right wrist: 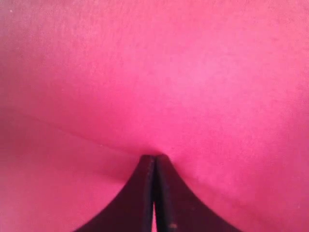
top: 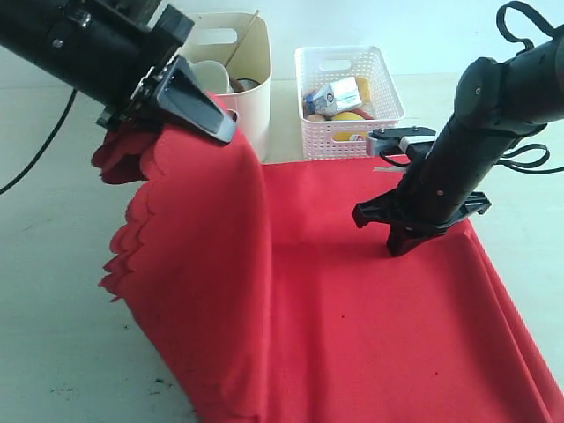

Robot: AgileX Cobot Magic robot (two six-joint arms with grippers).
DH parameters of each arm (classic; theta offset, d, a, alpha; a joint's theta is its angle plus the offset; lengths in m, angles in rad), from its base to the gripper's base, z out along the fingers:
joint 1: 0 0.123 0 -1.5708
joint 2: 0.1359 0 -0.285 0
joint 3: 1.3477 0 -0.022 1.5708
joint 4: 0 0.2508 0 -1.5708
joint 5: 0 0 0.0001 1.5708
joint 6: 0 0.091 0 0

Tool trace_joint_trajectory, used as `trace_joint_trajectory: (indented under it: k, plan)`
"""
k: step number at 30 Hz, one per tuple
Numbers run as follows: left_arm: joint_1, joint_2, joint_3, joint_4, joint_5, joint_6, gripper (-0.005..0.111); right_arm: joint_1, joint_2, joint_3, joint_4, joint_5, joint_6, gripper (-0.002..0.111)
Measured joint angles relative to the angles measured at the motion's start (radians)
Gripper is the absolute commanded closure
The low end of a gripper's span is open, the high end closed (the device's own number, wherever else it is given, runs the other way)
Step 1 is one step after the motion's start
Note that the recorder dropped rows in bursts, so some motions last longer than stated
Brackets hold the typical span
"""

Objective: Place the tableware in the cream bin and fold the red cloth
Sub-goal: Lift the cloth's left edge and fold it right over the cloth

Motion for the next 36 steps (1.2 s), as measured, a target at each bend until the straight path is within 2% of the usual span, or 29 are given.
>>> trace_joint_trajectory:
  k: [5, 13, 22, 25, 30, 33, 36]
  plan:
    - [-0.057, 0.036, -0.049, -0.044, 0.0, -0.023, 0.106, 0.005, -0.093, 0.011, -0.101, 0.02, 0.054, 0.108]
    - [-0.131, 0.18, -0.112, -0.092, -0.007, -0.027, 0.106, -0.051, -0.295, -0.09, -0.29, 0.208, 0.16, 0.108]
    - [-0.195, 0.354, -0.234, -0.185, -0.05, -0.029, 0.105, -0.111, -0.339, -0.103, -0.322, 0.226, 0.18, 0.108]
    - [-0.217, 0.403, -0.267, -0.211, -0.081, -0.025, 0.091, -0.111, -0.337, -0.103, -0.307, 0.206, 0.18, 0.108]
    - [-0.258, 0.478, -0.325, -0.296, -0.138, 0.072, 0.05, -0.111, -0.337, -0.104, -0.281, 0.189, 0.161, 0.108]
    - [-0.281, 0.524, -0.363, -0.381, -0.146, 0.167, 0.041, -0.111, -0.337, -0.104, -0.276, 0.189, 0.159, 0.108]
    - [-0.292, 0.557, -0.405, -0.416, -0.112, 0.262, 0.04, -0.111, -0.337, -0.104, -0.274, 0.189, 0.158, 0.108]
